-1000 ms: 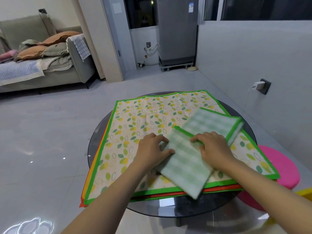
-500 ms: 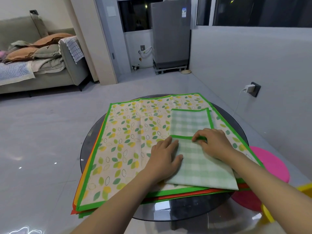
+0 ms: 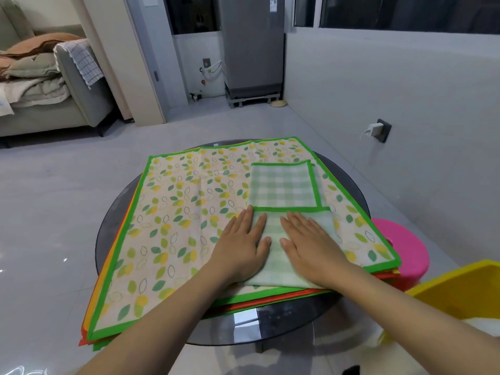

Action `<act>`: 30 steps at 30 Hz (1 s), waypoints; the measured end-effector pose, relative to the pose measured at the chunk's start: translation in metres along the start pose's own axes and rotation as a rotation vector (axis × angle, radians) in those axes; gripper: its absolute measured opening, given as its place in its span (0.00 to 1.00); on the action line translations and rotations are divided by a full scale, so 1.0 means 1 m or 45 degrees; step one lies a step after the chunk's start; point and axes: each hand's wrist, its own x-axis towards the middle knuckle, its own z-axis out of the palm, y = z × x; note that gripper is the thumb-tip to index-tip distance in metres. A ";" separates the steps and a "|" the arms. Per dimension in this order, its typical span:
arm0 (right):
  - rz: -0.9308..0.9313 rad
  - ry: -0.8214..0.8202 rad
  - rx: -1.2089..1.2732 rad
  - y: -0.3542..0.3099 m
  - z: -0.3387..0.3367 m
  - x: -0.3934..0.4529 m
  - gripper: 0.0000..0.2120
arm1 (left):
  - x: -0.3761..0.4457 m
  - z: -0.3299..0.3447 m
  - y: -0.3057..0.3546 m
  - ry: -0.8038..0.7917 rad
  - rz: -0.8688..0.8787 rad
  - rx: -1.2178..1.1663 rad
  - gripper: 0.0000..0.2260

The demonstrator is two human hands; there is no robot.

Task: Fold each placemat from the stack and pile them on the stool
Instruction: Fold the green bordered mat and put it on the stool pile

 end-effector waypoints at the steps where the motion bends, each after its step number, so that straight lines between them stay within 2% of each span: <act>1: 0.015 -0.012 -0.005 0.005 0.000 -0.002 0.28 | 0.000 0.000 0.000 -0.008 0.000 -0.001 0.26; 9: 0.210 -0.003 -0.030 0.039 -0.005 -0.016 0.28 | -0.001 0.000 0.001 -0.042 -0.015 0.026 0.27; 11: 0.204 0.000 -0.030 0.038 -0.007 -0.016 0.29 | 0.000 -0.004 0.004 -0.022 -0.017 0.066 0.27; 14: 0.142 0.033 -0.091 0.040 -0.016 -0.010 0.31 | 0.006 -0.013 0.008 0.117 0.015 0.207 0.26; 17: 0.028 0.102 -0.131 0.043 -0.031 -0.003 0.25 | 0.017 -0.019 0.014 0.223 0.068 0.226 0.23; 19: -0.018 0.114 0.003 0.043 -0.038 0.002 0.22 | 0.026 -0.020 0.014 0.255 0.102 0.144 0.20; 22: 0.051 0.149 0.252 0.045 -0.037 0.011 0.23 | 0.037 -0.018 0.008 0.314 0.078 -0.130 0.15; 27: 0.343 0.362 0.583 0.051 -0.029 0.030 0.19 | 0.055 -0.017 0.001 0.367 -0.136 -0.542 0.09; 30: 0.471 0.433 0.586 0.059 -0.030 0.044 0.18 | 0.063 -0.017 0.001 0.430 -0.297 -0.655 0.09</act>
